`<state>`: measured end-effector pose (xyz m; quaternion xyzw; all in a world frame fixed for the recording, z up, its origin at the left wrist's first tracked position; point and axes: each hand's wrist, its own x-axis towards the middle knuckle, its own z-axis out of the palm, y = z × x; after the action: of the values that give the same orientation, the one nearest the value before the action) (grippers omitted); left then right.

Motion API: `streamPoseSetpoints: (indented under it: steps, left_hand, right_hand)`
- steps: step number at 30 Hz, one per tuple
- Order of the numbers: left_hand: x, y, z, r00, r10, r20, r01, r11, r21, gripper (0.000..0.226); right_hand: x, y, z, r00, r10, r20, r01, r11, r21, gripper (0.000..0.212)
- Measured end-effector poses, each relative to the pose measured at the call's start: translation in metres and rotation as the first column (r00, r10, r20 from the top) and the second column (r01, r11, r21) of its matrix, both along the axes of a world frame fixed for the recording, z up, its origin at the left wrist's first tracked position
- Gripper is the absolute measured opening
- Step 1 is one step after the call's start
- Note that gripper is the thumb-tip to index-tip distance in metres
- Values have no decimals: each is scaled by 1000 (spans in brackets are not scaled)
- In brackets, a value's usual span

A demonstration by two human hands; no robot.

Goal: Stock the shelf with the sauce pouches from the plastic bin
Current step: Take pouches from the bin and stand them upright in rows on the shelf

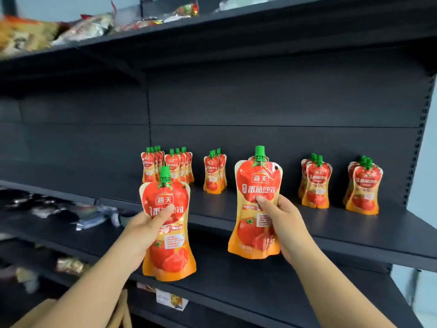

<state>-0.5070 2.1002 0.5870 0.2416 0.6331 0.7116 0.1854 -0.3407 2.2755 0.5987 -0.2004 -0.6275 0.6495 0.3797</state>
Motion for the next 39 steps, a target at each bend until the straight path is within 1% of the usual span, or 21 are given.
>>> streamPoseSetpoints:
  steps: [2, 5, 8, 10, 11, 13, 15, 17, 19, 21, 26, 28, 29, 31, 33, 35, 39]
  left_hand:
    - [-18, 0, -12, 999, 49, 6, -49, 999, -14, 23]
    - [-50, 7, -22, 992, 128, 0, -128, 991, -41, 27]
    - [-88, 26, -24, 976, 218, -23, -218, 976, 1, 33]
    - [-114, 46, -21, 964, 265, -28, -264, 963, 45, 36]
    - [-128, 57, -19, 957, 288, -39, -286, 957, 49, 35]
    - [-153, 78, -13, 945, 315, -84, -314, 949, 28, 22]
    - [-174, 97, -8, 934, 314, -170, -317, 948, 10, 11]
    - [-199, 115, -7, 921, 319, -223, -323, 946, 20, 15]
    - [-222, 128, -11, 916, 336, -221, -336, 941, 35, 20]
    - [-244, 138, -19, 913, 350, -209, -349, 936, 40, 20]
    - [-297, 158, -31, 934, 288, -213, -292, 956, 14, 14]
    - [-315, 166, -34, 943, 251, -219, -253, 967, 20, 22]
    - [-321, 170, -36, 944, 246, -222, -246, 969, 25, 31]
    - [-327, 174, -43, 935, 274, -224, -266, 962, 63, 54]
    - [-330, 177, -55, 895, 327, -302, -299, 945, 136, 76]
    - [-329, 178, -71, 849, 356, -390, -313, 934, 170, 83]
    - [-329, 176, -94, 788, 365, -495, -388, 920, 60, 98]
  right_hand:
    - [-21, 5, -2, 1000, 15, -2, -15, 1000, 2, 24]
    - [-54, 13, -8, 999, 32, -21, -32, 999, 5, 13]
    - [-88, 32, -14, 999, 36, -17, -36, 999, 16, 6]
    - [-113, 51, -17, 999, 42, -15, -42, 998, 40, 7]
    - [-127, 62, -17, 999, 49, -15, -48, 998, 49, 9]
    - [-154, 81, -15, 998, 60, -19, -59, 997, 49, 10]
    - [-183, 96, -15, 997, 76, -10, -76, 996, 49, 9]
    - [-216, 110, -15, 996, 90, -2, -90, 993, 74, 4]
    - [-246, 118, -19, 995, 96, 10, -96, 991, 91, 4]
    - [-271, 121, -26, 994, 105, 29, -108, 991, 82, 5]
    - [-317, 125, -44, 997, 73, 35, -75, 995, 62, 10]
    - [-332, 127, -52, 998, 49, 41, -51, 998, 48, 11]
    - [-338, 128, -56, 998, 35, 44, -37, 999, 38, 11]
    - [-346, 129, -62, 999, 14, 39, -15, 1000, 28, 10]
    - [-354, 131, -64, 999, -1, 39, 0, 999, 37, 10]
    - [-358, 130, -67, 999, 1, 45, -4, 998, 66, 15]
    - [-364, 126, -73, 996, -22, 88, 8, 988, 157, 30]
